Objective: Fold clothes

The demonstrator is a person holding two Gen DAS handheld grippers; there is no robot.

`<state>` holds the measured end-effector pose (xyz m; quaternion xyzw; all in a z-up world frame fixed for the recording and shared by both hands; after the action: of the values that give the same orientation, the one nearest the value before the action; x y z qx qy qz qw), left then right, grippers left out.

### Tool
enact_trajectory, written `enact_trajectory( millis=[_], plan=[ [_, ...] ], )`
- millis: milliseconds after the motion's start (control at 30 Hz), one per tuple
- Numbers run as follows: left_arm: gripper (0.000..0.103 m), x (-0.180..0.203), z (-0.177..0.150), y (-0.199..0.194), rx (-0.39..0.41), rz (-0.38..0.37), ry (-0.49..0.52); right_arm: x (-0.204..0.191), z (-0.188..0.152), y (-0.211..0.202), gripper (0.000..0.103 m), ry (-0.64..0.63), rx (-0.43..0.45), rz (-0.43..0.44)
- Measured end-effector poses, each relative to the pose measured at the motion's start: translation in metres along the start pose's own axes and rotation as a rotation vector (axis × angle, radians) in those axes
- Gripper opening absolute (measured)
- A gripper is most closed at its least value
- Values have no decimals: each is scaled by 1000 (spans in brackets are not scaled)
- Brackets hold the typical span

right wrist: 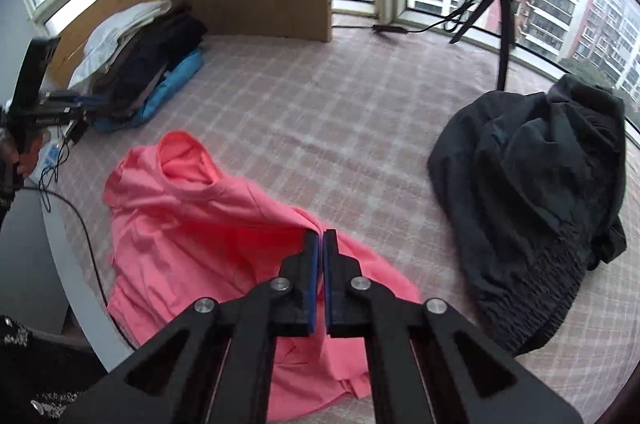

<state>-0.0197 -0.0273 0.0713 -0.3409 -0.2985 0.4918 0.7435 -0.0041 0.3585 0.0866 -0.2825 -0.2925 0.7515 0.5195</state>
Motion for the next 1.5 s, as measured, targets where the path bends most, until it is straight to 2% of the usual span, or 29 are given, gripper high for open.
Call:
enact_trajectory(
  millis=[67, 100, 200, 267, 300, 333, 367, 400, 433, 467, 500, 533, 567, 667, 700, 733, 767, 833, 933, 1033, 1067, 1100, 1133, 1200, 1267, 1367, 1433, 1467, 1500],
  plan=[
    [37, 8, -3, 2, -5, -26, 15, 42, 19, -14, 2, 104, 59, -88],
    [41, 15, -4, 5, -8, -38, 29, 55, 22, -16, 2, 129, 55, -94],
    [43, 42, -1, 17, -24, -98, 79, 65, 20, -5, 3, 123, 2, -57],
    [47, 61, 4, 26, -31, -139, 108, 66, 11, 5, 5, 92, -50, -84],
    [50, 70, 7, 31, -33, -169, 113, 69, 5, 11, 13, 95, -80, -91],
    [58, 79, 10, 36, -37, -198, 116, 71, -1, 14, 18, 106, -97, -88],
    [67, 87, 12, 42, -47, -218, 127, 73, -7, 16, 28, 117, -113, -85],
    [68, 93, 12, 51, -61, -217, 147, 73, -16, 18, 41, 128, -126, -78],
    [66, 98, 11, 59, -84, -207, 171, 73, -22, 21, 45, 135, -139, -69],
    [53, 102, 9, 68, -108, -198, 194, 74, -29, 23, 50, 143, -153, -60],
    [38, 104, 5, 75, -137, -191, 211, 74, -35, 26, 54, 150, -167, -52],
    [7, 103, 2, 82, -163, -172, 215, 74, -42, 28, 54, 158, -181, -43],
    [3, 99, 0, 86, -177, -149, 206, 74, -48, 31, 55, 166, -195, -34],
    [1, 83, 9, 79, -151, -140, 138, 69, -63, 51, 55, 207, -249, 16],
    [1, 75, 15, 72, -127, -130, 115, 66, -65, 55, 47, 197, -252, 12],
    [1, 66, 22, 65, -103, -119, 92, 64, -66, 59, 31, 186, -256, 8],
    [1, 57, 29, 56, -80, -110, 70, 62, -65, 59, 5, 168, -261, -3],
    [1, 37, 43, 39, -24, -71, 48, 60, -56, 52, 3, 140, -232, -15],
    [1, 6, 53, 27, 4, 25, 49, 63, -33, 24, 3, 117, -147, -4],
    [6, -19, 47, 37, -26, 134, 34, 67, -32, 14, 4, -10, -206, -146],
    [5, -20, 43, 41, -34, 137, 20, 63, -35, 14, 5, -23, -232, -103],
    [5, -21, 39, 44, -41, 139, 6, 59, -37, 13, 8, -8, -241, -39],
    [6, -21, 36, 47, -47, 136, -4, 59, -38, 15, 14, 14, -242, -27],
    [12, -4, 29, 46, -41, 88, 0, 63, -43, 18, 59, 50, -246, -48],
    [12, 12, 23, 44, -33, 39, 5, 70, -48, 24, 63, 101, -241, -74],
    [14, 37, 21, 30, -9, -46, -13, 81, -58, 40, 63, 178, -262, -88],
    [16, 41, 19, 15, 15, -57, -26, 81, -65, 48, 62, 188, -271, -101],
    [17, 42, 18, 7, 28, -51, -29, 80, -67, 51, 45, 187, -273, -102],
    [17, 39, 17, -3, 40, -35, -30, 74, -68, 50, 4, 204, -272, -66]
  ],
)
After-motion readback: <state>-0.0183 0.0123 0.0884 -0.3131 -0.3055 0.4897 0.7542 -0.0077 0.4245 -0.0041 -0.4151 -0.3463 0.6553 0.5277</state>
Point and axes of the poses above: each gripper's, at about its wrist camera, not at the fingertips, and y roughly the way its jaws point, x to its right, z to its top, the point moved 5 cm from there along y, roughly the way its jaws point, and after that the axes turned 9 degrees about x, right-handed, at the moved point
